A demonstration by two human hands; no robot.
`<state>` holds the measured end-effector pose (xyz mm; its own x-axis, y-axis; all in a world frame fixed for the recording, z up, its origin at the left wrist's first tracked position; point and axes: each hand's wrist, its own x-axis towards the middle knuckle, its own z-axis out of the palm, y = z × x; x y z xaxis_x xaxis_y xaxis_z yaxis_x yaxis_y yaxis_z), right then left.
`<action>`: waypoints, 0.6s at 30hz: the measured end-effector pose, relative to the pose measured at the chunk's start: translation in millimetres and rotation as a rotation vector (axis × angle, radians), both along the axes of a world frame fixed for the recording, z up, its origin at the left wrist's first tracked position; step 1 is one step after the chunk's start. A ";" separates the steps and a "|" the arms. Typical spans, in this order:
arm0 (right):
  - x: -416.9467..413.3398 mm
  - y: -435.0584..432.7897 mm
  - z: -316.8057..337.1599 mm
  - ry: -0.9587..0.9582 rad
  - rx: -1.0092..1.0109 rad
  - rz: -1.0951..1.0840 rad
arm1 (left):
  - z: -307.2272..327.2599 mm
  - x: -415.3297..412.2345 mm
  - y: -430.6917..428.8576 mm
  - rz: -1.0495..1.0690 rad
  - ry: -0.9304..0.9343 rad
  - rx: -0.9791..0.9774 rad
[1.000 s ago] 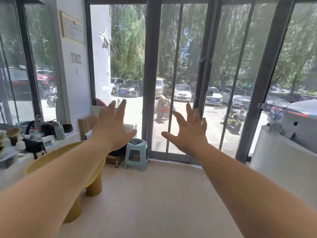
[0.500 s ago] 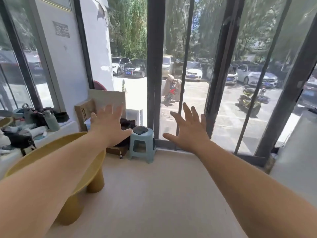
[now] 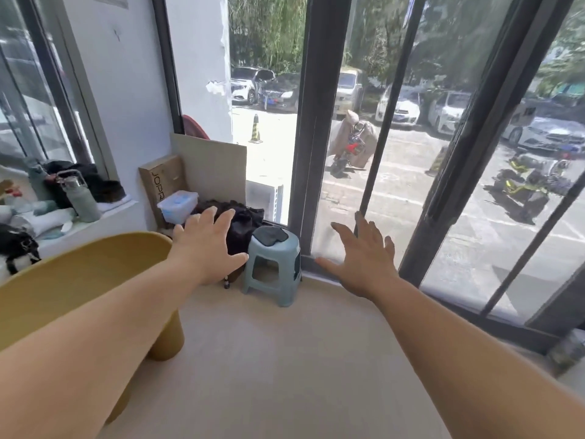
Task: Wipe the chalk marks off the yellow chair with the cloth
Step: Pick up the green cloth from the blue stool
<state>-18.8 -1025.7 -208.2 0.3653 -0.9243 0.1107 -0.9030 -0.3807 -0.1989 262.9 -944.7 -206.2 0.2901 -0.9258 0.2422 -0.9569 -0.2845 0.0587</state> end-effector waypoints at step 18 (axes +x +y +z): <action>151.1 -408.4 -105.7 0.164 0.218 -0.012 | -98.7 144.4 -447.7 -0.070 0.152 0.234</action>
<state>132.2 -1434.1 -313.9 0.3505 -0.9242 -0.1515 -0.9343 -0.3337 -0.1255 407.3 -1392.4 -305.0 0.2401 -0.9705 -0.0216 -0.9600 -0.2407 0.1431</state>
